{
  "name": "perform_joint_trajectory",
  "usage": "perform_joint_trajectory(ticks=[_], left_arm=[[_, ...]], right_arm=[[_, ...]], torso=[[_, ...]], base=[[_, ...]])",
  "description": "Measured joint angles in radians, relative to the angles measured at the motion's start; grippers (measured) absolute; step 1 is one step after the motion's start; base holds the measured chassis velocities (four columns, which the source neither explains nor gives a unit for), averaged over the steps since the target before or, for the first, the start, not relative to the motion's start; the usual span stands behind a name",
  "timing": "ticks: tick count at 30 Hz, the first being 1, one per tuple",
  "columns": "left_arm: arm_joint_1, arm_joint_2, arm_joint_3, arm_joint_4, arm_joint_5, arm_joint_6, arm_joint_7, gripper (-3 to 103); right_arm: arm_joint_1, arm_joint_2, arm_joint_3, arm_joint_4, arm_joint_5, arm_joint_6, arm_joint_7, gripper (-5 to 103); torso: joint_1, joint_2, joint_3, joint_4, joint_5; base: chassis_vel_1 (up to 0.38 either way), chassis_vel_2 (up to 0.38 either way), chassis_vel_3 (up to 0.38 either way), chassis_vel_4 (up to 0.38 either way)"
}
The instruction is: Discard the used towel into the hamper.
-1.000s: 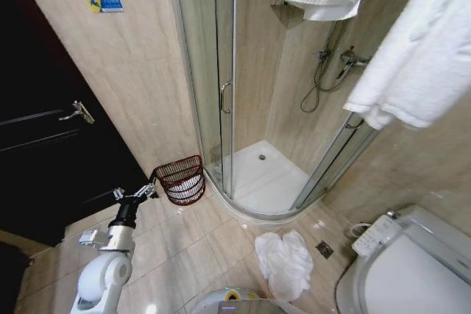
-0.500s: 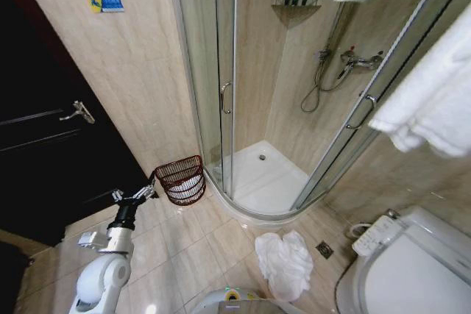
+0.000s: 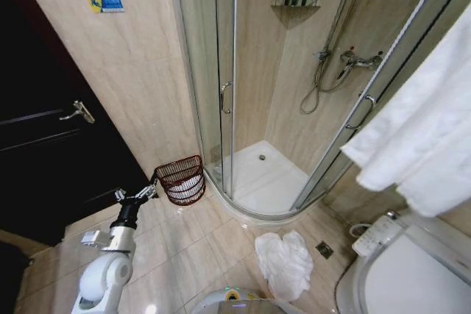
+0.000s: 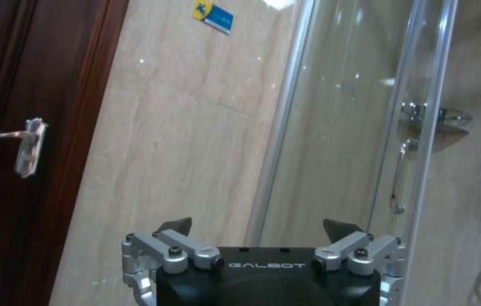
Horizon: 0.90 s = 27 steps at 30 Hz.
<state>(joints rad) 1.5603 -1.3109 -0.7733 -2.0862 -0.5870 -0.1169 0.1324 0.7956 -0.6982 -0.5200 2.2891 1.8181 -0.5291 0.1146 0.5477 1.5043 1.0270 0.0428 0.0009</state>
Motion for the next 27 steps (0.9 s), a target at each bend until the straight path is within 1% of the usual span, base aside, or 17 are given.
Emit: perform_joint_trajectory(ticks=[1,2,3,4,7,8,11,12,15,17,19,20,21,22,23,25,27], left_arm=[[-0.002,0.002,0.001,0.0,0.001,0.001,0.0,100],[-0.002,0.002,0.001,0.0,0.001,0.001,0.0,100],[-0.003,0.003,0.001,0.0,0.001,0.002,0.001,100],[-0.003,0.005,0.002,-0.001,0.001,0.003,0.001,100],[0.0,0.006,0.001,-0.003,0.004,0.004,0.001,100],[0.0,0.006,0.001,-0.003,0.004,0.004,0.001,100],[0.006,0.006,0.001,-0.009,0.011,0.004,0.001,100],[0.006,0.006,0.001,-0.009,0.011,0.004,0.001,100],[0.01,0.005,0.001,-0.019,0.015,0.005,0.001,100],[0.01,0.005,0.001,-0.02,0.016,0.006,0.001,100],[0.01,0.006,0.001,-0.025,0.022,0.01,0.0,100],[0.009,0.006,0.001,-0.026,0.026,0.011,0.0,100],[0.009,0.006,0.001,-0.026,0.026,0.011,0.0,100],[0.008,0.005,0.002,-0.027,0.031,0.012,0.0,100],[0.008,0.005,0.002,-0.027,0.031,0.012,0.0,100],[0.009,0.002,0.005,-0.031,0.038,0.016,0.0,100],[0.009,0.001,0.005,-0.032,0.041,0.016,0.0,100]], right_arm=[[0.037,-0.023,-0.064,0.025,-0.036,0.016,-0.014,9],[0.037,-0.023,-0.064,0.025,-0.036,0.016,-0.014,9],[0.057,-0.035,-0.101,0.038,-0.058,0.025,-0.021,9],[0.094,-0.054,-0.164,0.06,-0.1,0.037,-0.029,9],[0.189,-0.13,-0.343,0.12,-0.236,0.069,-0.063,9],[0.189,-0.13,-0.343,0.12,-0.236,0.069,-0.063,9],[0.242,-0.196,-0.474,0.151,-0.328,0.091,-0.092,9],[0.242,-0.196,-0.474,0.151,-0.328,0.091,-0.092,9],[0.289,-0.257,-0.612,0.149,-0.465,0.121,-0.143,9],[0.294,-0.266,-0.633,0.145,-0.489,0.128,-0.152,9],[0.32,-0.3,-0.724,0.123,-0.603,0.164,-0.181,9],[0.328,-0.308,-0.748,0.114,-0.635,0.176,-0.192,9],[0.328,-0.308,-0.748,0.114,-0.635,0.176,-0.192,9],[0.34,-0.32,-0.785,0.106,-0.679,0.193,-0.208,9],[0.34,-0.32,-0.785,0.106,-0.679,0.193,-0.208,9],[0.366,-0.335,-0.846,0.095,-0.743,0.22,-0.231,9],[0.374,-0.339,-0.866,0.092,-0.764,0.228,-0.239,9]], torso=[[0.0,0.0,0.0,-0.0002,-0.0001],[0.0,0.0,0.0,-0.0002,-0.0001],[0.0,0.0,0.0,-0.0002,-0.0004],[0.0,0.0,0.0,-0.0005,-0.0005],[0.0,0.0,0.0,-0.0001,-0.0007],[0.0,0.0,0.0,-0.0001,-0.0007],[0.0,0.0,0.0,-0.0001,-0.0011],[0.0,0.0,0.0,-0.0001,-0.0011],[0.0,0.0,0.0,0.0002,-0.0011],[0.0,0.0,0.0,0.0001,-0.0013],[0.0,0.0,0.0,0.0,-0.0008],[0.0,0.0,0.0,0.0,-0.0003],[0.0,0.0,0.0,0.0,-0.0003],[0.0,0.0,0.0,-0.0001,-0.0002],[0.0,0.0,0.0,-0.0001,-0.0002],[0.0,0.0,0.0,-0.0001,-0.0007],[0.0,0.0,0.0,-0.0001,-0.0008]], base=[[0.0,0.0,0.0,0.0],[0.0,0.0,0.0,0.0],[0.0,0.0,0.0,0.0],[0.0,0.0,0.0,0.0],[0.0,0.0,0.0,0.0],[0.0,0.0,0.0,0.0],[0.0,0.0,0.0,0.0],[0.0,0.0,0.0,0.0],[0.0,0.0,0.0,0.0],[0.0,0.0,0.0,0.0],[0.0,0.0,0.0,0.0],[0.0,0.0,0.0,0.0],[0.0,0.0,0.0,0.0],[0.0,0.0,0.0,0.0],[0.0,0.0,0.0,0.0],[0.0,0.0,0.0,0.0],[0.0,0.0,0.0,0.0]])
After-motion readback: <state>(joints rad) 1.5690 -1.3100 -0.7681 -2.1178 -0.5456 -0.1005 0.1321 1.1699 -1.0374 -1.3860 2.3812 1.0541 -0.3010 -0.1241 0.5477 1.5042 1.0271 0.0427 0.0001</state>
